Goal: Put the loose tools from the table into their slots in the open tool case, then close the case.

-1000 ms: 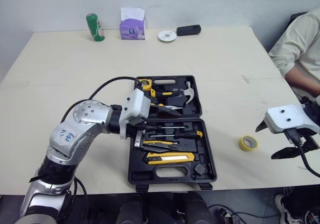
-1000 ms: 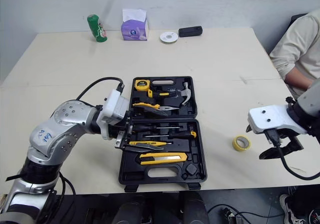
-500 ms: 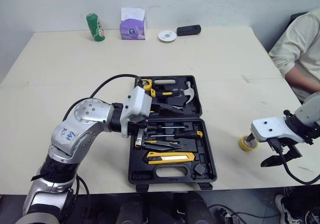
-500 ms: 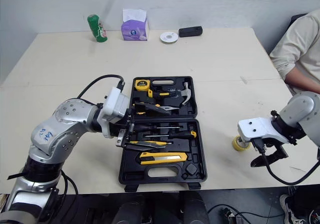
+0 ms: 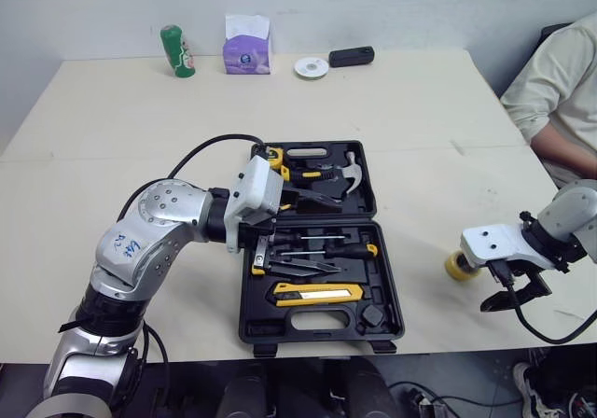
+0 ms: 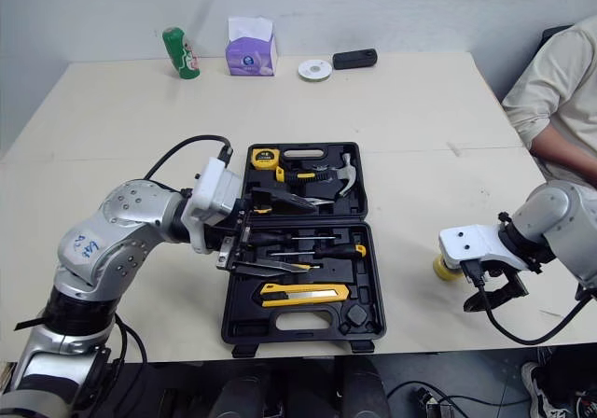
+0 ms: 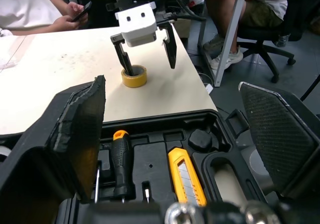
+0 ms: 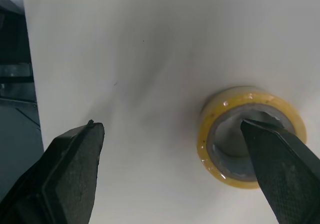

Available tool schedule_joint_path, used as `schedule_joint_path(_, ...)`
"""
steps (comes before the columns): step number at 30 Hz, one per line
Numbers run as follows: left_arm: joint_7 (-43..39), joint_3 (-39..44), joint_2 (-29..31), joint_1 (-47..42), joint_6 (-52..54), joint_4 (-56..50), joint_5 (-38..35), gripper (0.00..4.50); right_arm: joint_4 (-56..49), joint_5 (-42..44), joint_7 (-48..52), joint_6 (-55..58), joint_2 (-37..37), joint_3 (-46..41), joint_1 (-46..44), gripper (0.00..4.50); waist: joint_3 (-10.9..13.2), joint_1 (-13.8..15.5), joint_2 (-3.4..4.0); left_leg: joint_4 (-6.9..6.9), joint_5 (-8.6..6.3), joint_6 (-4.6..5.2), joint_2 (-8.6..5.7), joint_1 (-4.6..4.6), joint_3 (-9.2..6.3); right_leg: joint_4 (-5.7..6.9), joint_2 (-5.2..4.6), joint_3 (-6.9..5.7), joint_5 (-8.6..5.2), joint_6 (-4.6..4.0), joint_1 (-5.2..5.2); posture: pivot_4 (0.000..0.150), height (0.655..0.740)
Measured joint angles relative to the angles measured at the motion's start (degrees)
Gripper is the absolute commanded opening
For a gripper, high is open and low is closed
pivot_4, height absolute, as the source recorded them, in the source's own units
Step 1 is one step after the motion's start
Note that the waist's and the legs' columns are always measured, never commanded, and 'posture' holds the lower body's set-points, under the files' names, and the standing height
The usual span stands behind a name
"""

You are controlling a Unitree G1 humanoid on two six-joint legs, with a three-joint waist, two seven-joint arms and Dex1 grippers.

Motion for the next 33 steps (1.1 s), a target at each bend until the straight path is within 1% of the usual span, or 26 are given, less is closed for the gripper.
schedule_joint_path(5,-0.6,0.0,1.0,0.0,0.8,0.0,0.0,4.50,0.1,-1.4,-0.1,-0.4,1.0,-2.2,1.7,4.47,0.0,-0.1,0.00,0.01,0.00,0.00,0.01,0.01,0.00,0.02,0.01,0.00,0.00,0.00,0.00,0.150,0.7316)
schedule_joint_path(7,-0.7,0.0,1.0,-0.1,1.1,0.0,-0.1,4.50,0.1,-2.0,-0.2,-0.4,1.9,-3.2,2.0,3.97,0.0,-0.1,-0.01,0.05,0.00,0.00,0.02,0.01,0.00,0.04,0.02,0.00,0.00,0.00,0.01,0.150,0.7316)
schedule_joint_path(8,-0.8,0.0,1.0,-0.3,1.1,0.0,-0.1,4.50,0.1,-2.6,-0.2,-0.6,2.4,-3.8,2.2,3.66,0.0,-0.1,-0.01,0.08,0.00,0.00,0.02,0.01,0.00,0.07,0.01,0.01,0.00,0.00,0.01,0.150,0.7316)
schedule_joint_path(12,-0.9,0.0,1.0,-0.8,1.1,0.1,-0.1,4.50,0.1,-4.4,-0.7,-1.8,3.9,-4.6,2.5,1.60,0.0,0.0,-0.01,0.09,0.00,0.00,0.01,0.01,-0.01,0.08,0.01,0.01,0.00,0.00,0.02,0.150,0.7316)
schedule_joint_path(14,-1.0,0.0,1.0,-0.8,1.1,0.3,-0.1,4.50,0.1,-5.1,-1.0,-2.8,4.6,-5.0,2.5,0.68,0.0,0.0,-0.01,0.10,0.00,0.00,0.01,0.01,-0.01,0.10,0.01,0.01,0.00,0.00,0.02,0.150,0.7316)
schedule_joint_path(15,-1.1,0.0,1.0,-0.8,1.1,0.3,-0.1,4.50,0.1,-5.7,-1.1,-3.8,4.7,-5.5,2.4,0.11,0.0,0.0,-0.01,0.10,0.00,0.00,0.01,0.01,-0.01,0.10,0.01,0.00,0.00,0.00,0.02,0.150,0.7316)
schedule_joint_path(16,-1.1,0.0,0.9,-0.8,1.1,0.3,-0.1,4.50,0.3,-6.1,-1.3,-4.5,4.8,-6.1,2.4,0.04,0.0,0.0,-0.02,0.11,0.00,0.00,0.01,0.02,-0.01,0.09,0.01,0.00,0.00,0.00,0.03,0.150,0.7316)
schedule_joint_path(23,-1.1,0.0,0.5,-0.8,1.2,0.3,-0.1,4.50,2.2,-9.1,-1.8,-11.3,5.5,-6.5,2.5,0.04,0.0,-0.1,-0.03,0.17,0.00,0.01,0.01,0.03,-0.02,0.12,0.01,0.01,0.00,0.00,0.07,0.150,0.7316)
schedule_joint_path(29,-1.4,0.0,0.6,-0.8,1.9,0.3,-0.7,4.50,2.3,-9.9,-2.8,-12.6,5.5,-8.1,3.6,0.04,0.0,-0.1,-0.03,0.19,-0.01,0.01,0.01,0.03,-0.02,0.16,0.00,0.00,0.00,0.00,0.06,0.150,0.7316)
schedule_joint_path(31,-1.9,0.0,1.2,-0.7,2.5,0.3,-1.2,4.50,1.6,-8.0,-1.4,-13.2,5.2,-9.6,5.0,0.04,0.0,0.0,-0.03,0.19,-0.01,0.01,0.01,0.02,-0.03,0.16,0.01,0.00,0.00,0.00,0.06,0.150,0.7316)
schedule_joint_path(33,-2.3,0.1,2.8,0.0,3.8,0.1,-1.7,4.50,-1.7,-3.7,-0.3,-14.5,4.3,-11.3,7.7,0.04,0.0,-0.1,-0.02,0.18,-0.01,0.01,0.02,0.03,-0.03,0.16,0.01,0.01,0.00,0.00,0.06,0.150,0.7316)
